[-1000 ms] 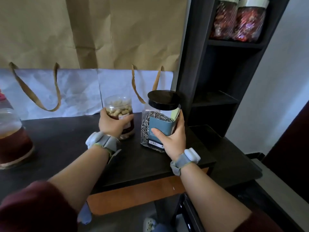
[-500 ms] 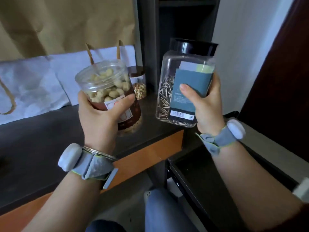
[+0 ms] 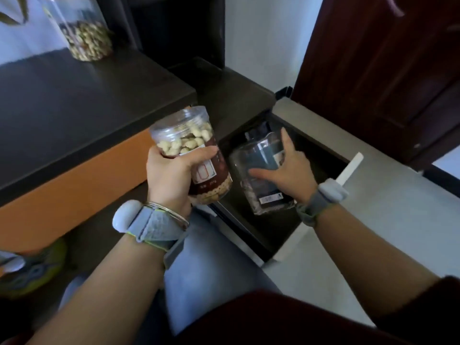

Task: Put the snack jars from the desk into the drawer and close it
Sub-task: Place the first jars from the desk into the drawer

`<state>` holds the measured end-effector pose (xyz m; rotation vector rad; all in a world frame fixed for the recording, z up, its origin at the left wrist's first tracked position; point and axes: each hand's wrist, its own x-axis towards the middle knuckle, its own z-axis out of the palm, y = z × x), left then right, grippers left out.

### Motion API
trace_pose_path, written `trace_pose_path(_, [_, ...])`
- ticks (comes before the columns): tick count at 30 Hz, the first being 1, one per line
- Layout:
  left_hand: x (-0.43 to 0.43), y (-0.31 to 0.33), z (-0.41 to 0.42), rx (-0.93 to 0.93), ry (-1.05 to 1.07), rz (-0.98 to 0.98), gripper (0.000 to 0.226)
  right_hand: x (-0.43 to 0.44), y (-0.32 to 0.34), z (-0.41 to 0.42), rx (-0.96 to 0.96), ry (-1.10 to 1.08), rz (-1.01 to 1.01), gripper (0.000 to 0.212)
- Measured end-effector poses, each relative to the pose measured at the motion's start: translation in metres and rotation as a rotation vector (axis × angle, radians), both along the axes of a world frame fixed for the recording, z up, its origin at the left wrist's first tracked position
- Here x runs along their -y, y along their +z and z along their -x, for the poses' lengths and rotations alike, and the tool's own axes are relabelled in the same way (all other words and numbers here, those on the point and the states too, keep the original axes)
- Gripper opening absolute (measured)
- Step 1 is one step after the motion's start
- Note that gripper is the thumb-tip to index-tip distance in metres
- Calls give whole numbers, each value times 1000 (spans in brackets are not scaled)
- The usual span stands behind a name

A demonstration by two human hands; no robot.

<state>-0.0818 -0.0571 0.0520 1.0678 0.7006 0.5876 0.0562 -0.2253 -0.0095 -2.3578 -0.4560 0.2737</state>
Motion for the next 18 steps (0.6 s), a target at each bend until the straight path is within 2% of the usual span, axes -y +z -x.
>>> trace_pose_path(3, [-3, -11, 5, -42, 0, -16, 88, -5, -37, 18, -6, 68, 257, 117])
trace_pose_path(6, [-4, -18, 12, -97, -14, -37, 91, -11, -54, 22, 86, 162, 474, 109])
trace_pose_path(11, [-6, -26, 13, -152, -64, -58, 92, -11, -57, 30, 225, 294, 778, 111])
trace_pose_path(18, [-11, -23, 13, -136, -61, -27, 91, 4, -57, 48, 376, 380, 848, 97])
